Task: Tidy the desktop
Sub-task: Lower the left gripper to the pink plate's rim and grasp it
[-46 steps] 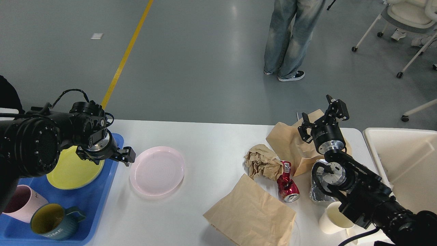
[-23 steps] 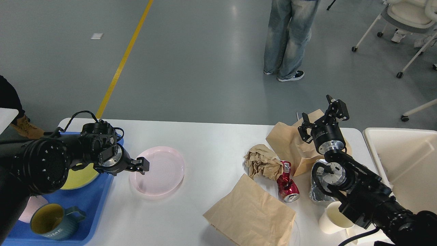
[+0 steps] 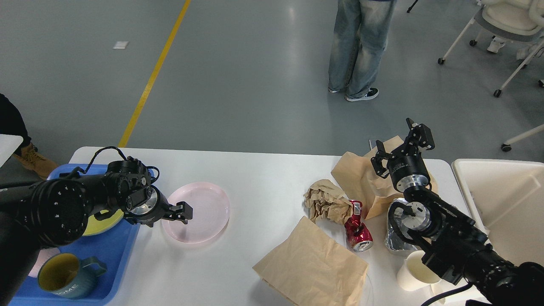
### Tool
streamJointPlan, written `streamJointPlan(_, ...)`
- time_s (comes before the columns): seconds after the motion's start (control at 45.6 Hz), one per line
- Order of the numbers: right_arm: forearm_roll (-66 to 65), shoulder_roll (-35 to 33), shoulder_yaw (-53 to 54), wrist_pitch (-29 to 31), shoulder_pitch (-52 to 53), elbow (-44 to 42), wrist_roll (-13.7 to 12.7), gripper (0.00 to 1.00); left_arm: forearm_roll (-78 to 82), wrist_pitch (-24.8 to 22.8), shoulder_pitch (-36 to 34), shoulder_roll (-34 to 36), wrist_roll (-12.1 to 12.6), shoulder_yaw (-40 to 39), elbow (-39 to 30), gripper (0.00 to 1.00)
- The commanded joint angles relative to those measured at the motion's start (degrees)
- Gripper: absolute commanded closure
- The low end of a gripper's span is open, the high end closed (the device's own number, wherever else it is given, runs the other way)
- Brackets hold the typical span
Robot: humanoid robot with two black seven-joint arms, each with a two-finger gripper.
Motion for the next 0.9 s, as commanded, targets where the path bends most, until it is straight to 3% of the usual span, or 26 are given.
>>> streamJointPlan(0.0, 0.0, 0.0, 0.0, 0.0, 0.0, 0.0, 0.0, 0.0, 0.0, 1.0, 0.9, -0.1, 0.1, 0.0, 0.1, 0.04)
streamJointPlan(0.197, 0.0, 0.0, 0.0, 0.0, 0.0, 0.0, -0.1, 0.0, -0.1, 3.3, 1.3, -0.1, 0.1, -0.3, 0.1, 0.05)
streamJointPlan(0.329, 0.0, 0.0, 0.0, 0.0, 0.0, 0.0, 0.0, 0.0, -0.2, 3.5, 2.2, 0.2, 0.0, -1.4, 0.0, 0.11)
streamJointPlan(0.482, 0.0, 0.0, 0.0, 0.0, 0.0, 0.0, 0.0, 0.0, -0.2, 2.0, 2.3, 0.1, 0.0, -1.6, -0.1, 0.35)
streamJointPlan(0.877, 0.0, 0.0, 0.0, 0.0, 0.0, 0.0, 0.0, 0.0, -0.4, -1.5, 2.1, 1.2, 0.0, -2.0, -0.1, 0.7)
